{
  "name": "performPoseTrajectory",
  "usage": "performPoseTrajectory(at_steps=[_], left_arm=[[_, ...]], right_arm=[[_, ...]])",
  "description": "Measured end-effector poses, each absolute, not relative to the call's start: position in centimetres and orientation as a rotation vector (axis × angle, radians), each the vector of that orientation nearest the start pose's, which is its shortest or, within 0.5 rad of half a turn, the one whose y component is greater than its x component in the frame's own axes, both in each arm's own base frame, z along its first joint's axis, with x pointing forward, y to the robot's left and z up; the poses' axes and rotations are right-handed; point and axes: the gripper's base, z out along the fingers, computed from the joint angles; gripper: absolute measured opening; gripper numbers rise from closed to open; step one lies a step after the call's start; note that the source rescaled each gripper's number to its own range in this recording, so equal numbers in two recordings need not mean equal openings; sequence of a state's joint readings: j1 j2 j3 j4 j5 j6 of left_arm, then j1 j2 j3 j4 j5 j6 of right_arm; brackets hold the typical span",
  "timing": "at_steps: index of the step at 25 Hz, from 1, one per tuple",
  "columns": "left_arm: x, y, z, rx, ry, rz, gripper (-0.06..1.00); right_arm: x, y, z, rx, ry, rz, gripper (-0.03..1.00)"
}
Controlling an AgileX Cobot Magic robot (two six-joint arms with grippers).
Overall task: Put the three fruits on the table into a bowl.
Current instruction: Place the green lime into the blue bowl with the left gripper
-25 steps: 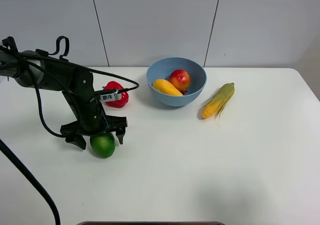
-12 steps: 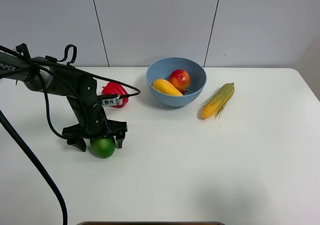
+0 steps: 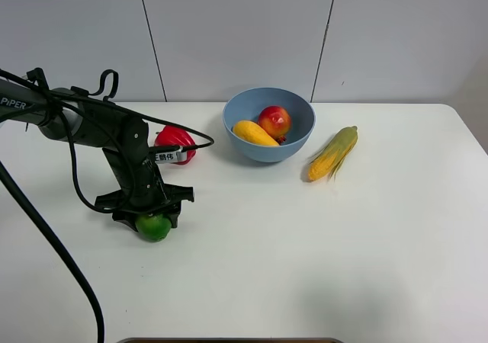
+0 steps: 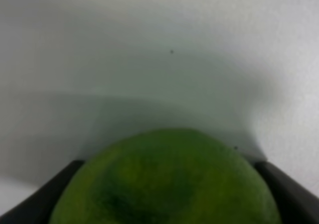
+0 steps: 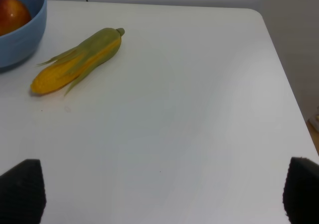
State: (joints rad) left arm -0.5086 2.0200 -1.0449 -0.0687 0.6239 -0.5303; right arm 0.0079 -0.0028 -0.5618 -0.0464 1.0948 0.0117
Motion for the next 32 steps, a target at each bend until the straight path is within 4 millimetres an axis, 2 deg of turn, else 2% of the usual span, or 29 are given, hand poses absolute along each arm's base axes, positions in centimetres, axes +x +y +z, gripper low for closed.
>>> performPoseTrajectory(at_steps=[20, 29, 32], left_arm=[[29.3, -17.0, 9.1, -0.166, 3.114, -0.135, 0.01], [29.5, -17.1, 12.2, -0.155, 3.036, -0.204, 0.01], [30.1, -17.5, 13.6, -0.119, 3.019, -0.219, 0.01]], right_arm=[[-1.4, -0.4, 29.1, 0.009, 2.013, -0.043, 0.89], [-1.4, -0.4, 29.1, 0.009, 2.013, -0.043, 0.89], [-1.4, -0.4, 29.1, 0.009, 2.013, -0.043, 0.89]])
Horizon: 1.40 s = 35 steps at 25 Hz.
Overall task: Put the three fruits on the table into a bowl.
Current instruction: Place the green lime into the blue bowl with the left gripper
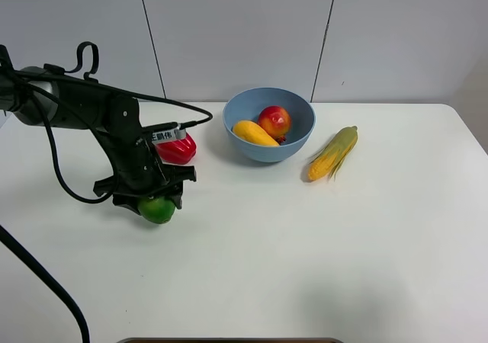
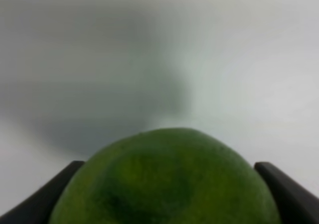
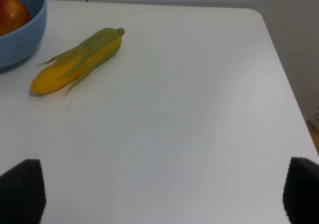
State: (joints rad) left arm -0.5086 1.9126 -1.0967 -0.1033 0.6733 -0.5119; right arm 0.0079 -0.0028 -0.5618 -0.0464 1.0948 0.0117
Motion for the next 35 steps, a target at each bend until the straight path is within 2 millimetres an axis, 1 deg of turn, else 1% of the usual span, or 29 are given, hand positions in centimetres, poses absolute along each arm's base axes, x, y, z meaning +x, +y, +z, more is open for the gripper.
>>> performPoseTrajectory(at_steps=[4, 10, 14, 17, 19, 22, 25, 32, 35], left_arm=[[31.9, -18.5, 16.3, -0.024, 2.977, -0.253, 0.0], [34.8, -20.2, 21.7, 0.128, 2.835, -0.329, 0.0], [36.2, -21.0, 25.0, 0.203, 2.717, -0.374, 0.0], [37.0, -21.4, 26.9, 0.24, 2.635, -0.4, 0.0], [37.5, -21.7, 27.6, 0.268, 2.582, -0.41, 0.0], [38.1, -22.4, 27.9, 0.299, 2.509, -0.427, 0.0], [38.7, -23.5, 27.3, 0.337, 2.443, -0.441, 0.0], [39.4, -27.0, 25.2, 0.417, 2.284, -0.486, 0.0], [39.6, -28.1, 23.9, 0.426, 2.253, -0.5, 0.0]], right_arm=[[-1.4, -0.4, 29.1, 0.009, 2.013, -0.043, 0.89], [-1.4, -0.4, 29.1, 0.009, 2.013, -0.043, 0.89], [-1.4, -0.4, 29.1, 0.009, 2.013, -0.043, 0.89], [-1.4, -0.4, 29.1, 0.009, 2.013, -0.043, 0.89], [-1.4, -0.4, 29.1, 0.009, 2.013, -0.043, 0.89], [-1.4, -0.4, 29.1, 0.009, 2.013, -0.043, 0.89], [-1.4, -0.4, 29.1, 0.009, 2.013, -0.043, 0.89], [-1.4, -0.4, 29.1, 0.009, 2.013, -0.043, 0.89], [-1.4, -0.4, 29.1, 0.009, 2.013, -0.043, 0.89]])
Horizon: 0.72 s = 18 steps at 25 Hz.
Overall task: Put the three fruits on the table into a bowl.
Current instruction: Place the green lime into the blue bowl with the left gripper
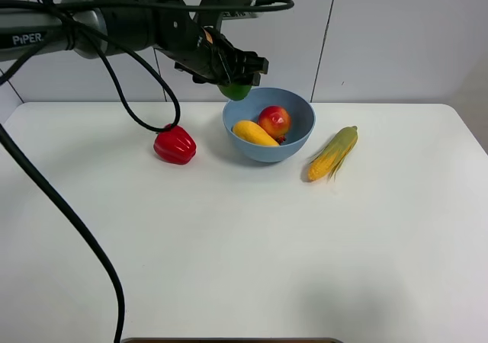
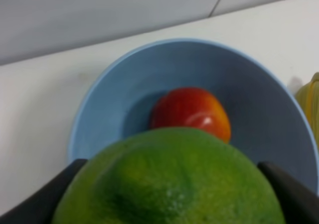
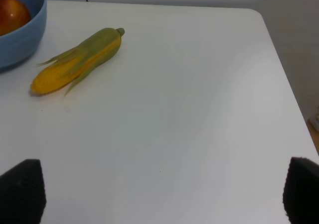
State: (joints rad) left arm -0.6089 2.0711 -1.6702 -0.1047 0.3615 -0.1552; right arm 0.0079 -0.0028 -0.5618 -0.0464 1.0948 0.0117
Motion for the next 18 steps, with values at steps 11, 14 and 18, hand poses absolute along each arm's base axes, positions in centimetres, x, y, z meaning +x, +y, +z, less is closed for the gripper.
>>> performPoseTrajectory(at_steps=[11, 14, 18], left_arm=[[40.1, -29.4, 19.8, 0.422, 2.296, -0.51, 0.0], [40.1, -29.4, 19.6, 0.412, 2.305, -0.519, 0.0], [40.1, -29.4, 19.6, 0.411, 2.31, -0.519, 0.21]], right_arm=[[-1.4, -0.4, 29.1, 0.009, 2.013, -0.043, 0.89], [-1.4, -0.4, 29.1, 0.009, 2.013, -0.043, 0.89], [-1.4, -0.4, 29.1, 0.009, 2.013, -0.043, 0.89]])
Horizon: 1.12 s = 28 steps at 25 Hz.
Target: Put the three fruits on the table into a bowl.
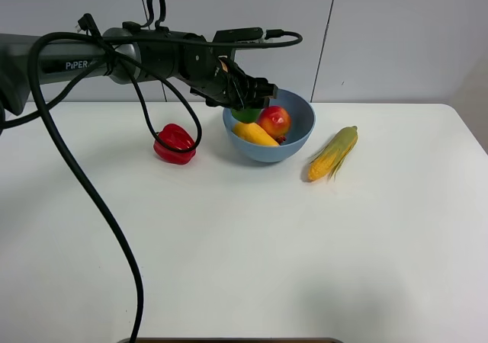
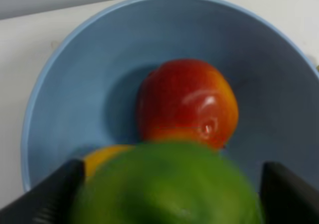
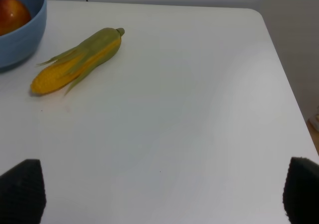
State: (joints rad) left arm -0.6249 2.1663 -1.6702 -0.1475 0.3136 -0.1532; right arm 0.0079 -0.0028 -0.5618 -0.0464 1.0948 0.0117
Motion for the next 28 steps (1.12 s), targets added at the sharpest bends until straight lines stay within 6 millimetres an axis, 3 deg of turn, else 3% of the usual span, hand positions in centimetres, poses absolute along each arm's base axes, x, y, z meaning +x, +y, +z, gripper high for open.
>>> performPoseTrajectory(at_steps=[4, 6, 8, 13, 28], left_arm=[[40.0, -29.4, 19.5, 0.42, 2.325, -0.511, 0.64], [39.9, -29.3, 19.3, 0.439, 2.337, -0.499, 0.79], [39.7, -29.2, 19.6, 0.472, 2.349, -0.483, 0.86], [38.9, -28.3, 21.6, 0.54, 2.387, -0.427, 0.89], [37.1, -20.8, 28.1, 0.541, 2.599, -0.206, 0.9]], right_arm=[[-1.4, -0.4, 29.1, 0.009, 2.013, -0.043, 0.89], [-1.4, -0.4, 29.1, 0.009, 2.013, -0.043, 0.89], [-1.4, -0.4, 29.1, 0.009, 2.013, -0.043, 0.89], [-1.4, -0.4, 29.1, 0.009, 2.013, -0.043, 0.89], [-1.4, -0.4, 29.1, 0.009, 2.013, -0.043, 0.89]])
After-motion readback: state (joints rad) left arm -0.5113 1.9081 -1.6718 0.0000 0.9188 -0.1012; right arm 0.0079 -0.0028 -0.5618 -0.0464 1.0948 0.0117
